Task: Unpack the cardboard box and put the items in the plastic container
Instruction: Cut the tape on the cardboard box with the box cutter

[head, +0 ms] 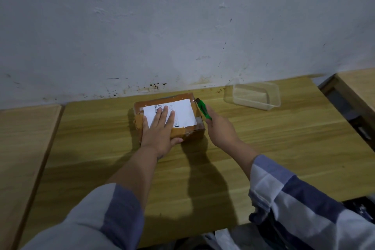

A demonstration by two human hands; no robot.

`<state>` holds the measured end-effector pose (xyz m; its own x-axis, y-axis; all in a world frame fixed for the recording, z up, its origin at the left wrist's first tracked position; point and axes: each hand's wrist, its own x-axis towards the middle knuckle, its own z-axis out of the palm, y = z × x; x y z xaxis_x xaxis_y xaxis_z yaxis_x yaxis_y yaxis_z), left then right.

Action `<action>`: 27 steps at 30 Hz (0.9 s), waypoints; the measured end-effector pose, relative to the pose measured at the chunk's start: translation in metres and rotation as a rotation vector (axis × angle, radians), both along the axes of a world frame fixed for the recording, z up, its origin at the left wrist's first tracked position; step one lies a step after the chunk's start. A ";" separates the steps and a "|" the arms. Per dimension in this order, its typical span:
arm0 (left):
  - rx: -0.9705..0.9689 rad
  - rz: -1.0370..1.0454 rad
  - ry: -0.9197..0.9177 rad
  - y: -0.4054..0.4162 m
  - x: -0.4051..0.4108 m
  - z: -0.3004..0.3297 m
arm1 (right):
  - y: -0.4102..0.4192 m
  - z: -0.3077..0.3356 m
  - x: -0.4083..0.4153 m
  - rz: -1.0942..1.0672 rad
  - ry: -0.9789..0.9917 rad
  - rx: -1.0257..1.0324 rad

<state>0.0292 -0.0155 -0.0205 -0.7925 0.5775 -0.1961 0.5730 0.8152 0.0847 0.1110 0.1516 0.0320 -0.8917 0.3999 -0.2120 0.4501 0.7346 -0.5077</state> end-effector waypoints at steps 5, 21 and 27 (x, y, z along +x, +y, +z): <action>0.004 -0.004 0.007 -0.001 0.000 -0.001 | -0.002 -0.001 0.001 -0.038 0.030 0.011; 0.000 -0.002 0.018 0.002 -0.002 -0.005 | -0.008 0.002 -0.008 -0.001 -0.048 0.169; -0.005 0.013 0.017 0.002 -0.001 -0.004 | -0.018 0.014 -0.019 0.049 -0.155 0.271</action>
